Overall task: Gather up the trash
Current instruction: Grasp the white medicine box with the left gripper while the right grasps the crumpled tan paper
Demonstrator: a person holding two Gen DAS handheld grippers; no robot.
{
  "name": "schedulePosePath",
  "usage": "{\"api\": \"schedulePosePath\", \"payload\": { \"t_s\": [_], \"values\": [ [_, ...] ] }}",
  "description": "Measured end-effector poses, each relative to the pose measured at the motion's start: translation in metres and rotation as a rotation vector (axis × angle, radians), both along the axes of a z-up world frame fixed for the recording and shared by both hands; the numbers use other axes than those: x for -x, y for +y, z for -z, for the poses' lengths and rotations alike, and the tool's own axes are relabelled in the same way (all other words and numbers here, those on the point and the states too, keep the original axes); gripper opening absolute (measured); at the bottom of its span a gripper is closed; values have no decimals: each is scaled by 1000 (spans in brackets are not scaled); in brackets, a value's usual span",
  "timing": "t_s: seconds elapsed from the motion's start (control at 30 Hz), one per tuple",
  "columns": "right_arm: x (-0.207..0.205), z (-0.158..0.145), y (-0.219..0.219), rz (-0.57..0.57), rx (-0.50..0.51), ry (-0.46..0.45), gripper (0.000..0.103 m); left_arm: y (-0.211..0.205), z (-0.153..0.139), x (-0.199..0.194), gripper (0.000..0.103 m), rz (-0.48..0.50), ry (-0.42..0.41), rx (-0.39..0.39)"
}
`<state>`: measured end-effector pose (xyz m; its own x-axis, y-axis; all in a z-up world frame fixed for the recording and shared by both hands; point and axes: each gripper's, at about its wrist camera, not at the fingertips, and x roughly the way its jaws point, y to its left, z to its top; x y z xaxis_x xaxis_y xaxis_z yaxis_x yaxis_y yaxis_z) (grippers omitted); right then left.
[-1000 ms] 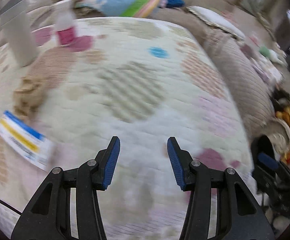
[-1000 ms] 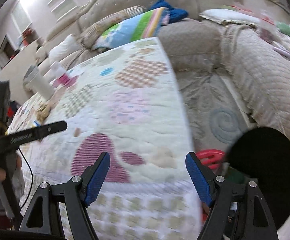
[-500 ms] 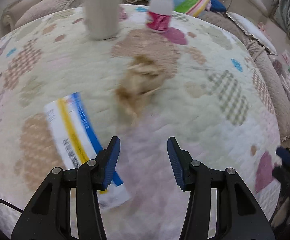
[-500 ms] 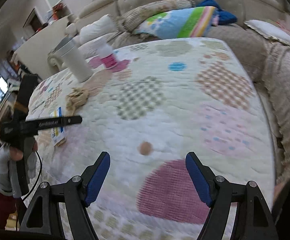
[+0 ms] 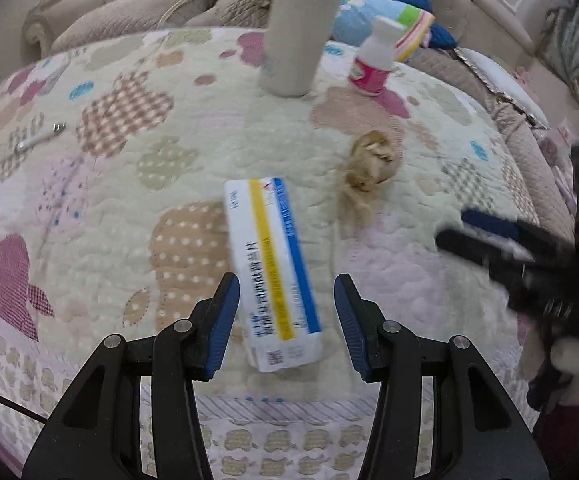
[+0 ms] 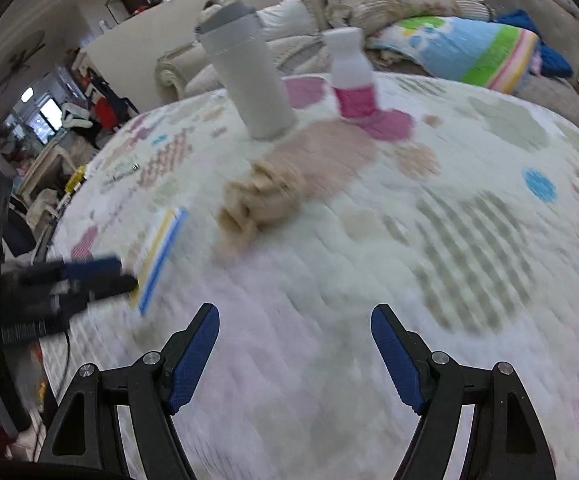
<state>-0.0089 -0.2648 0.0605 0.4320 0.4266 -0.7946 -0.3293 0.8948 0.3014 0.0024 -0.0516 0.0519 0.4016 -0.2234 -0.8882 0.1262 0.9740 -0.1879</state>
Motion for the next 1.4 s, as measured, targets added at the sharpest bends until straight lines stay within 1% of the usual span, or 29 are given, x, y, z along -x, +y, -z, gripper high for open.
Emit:
{"api": "schedulePosePath", "payload": {
  "t_s": [0.1, 0.2, 0.3, 0.37, 0.4, 0.43, 0.47, 0.53, 0.6, 0.67, 0.8, 1.07, 1.4],
  "values": [
    [-26, -1, 19, -10, 0, -4, 76, 7, 11, -6, 48, -28, 20, 22],
    [-49, 3, 36, -17, 17, -6, 76, 8, 17, -12, 48, -45, 18, 19],
    [-71, 19, 48, -15, 48, 28, 76, 6, 21, -20, 48, -58, 20, 42],
    [-77, 27, 49, -12, 44, 38, 72, 2, 25, -25, 48, -62, 19, 23],
    [-76, 26, 48, -6, 47, 7, 61, 0, 28, -27, 48, -65, 26, 12],
    [-72, 23, 47, -17, 34, -12, 44, -1, 28, -28, 48, -68, 12, 3],
    [-71, 23, 45, -24, 27, -11, 44, -2, 28, -27, 48, -70, -1, -3],
    [-63, 19, 40, -33, 44, -29, 42, -2, 29, -27, 47, -77, -9, -6],
    [-53, 15, 33, -35, 53, -51, 41, -3, 28, -24, 44, -85, -3, 13],
    [-42, 9, 22, -31, 36, -65, 41, -7, 23, -18, 43, -77, -12, 27],
    [-15, -2, -1, -15, 10, -77, 41, -24, 13, -5, 43, -48, -34, 22],
    [50, -17, -45, 22, 26, -110, 41, -78, -3, 21, 43, 35, -65, 28],
    [104, -26, -112, 150, 14, -117, 41, -155, -20, 53, 43, 172, -116, 11]
  ]
}}
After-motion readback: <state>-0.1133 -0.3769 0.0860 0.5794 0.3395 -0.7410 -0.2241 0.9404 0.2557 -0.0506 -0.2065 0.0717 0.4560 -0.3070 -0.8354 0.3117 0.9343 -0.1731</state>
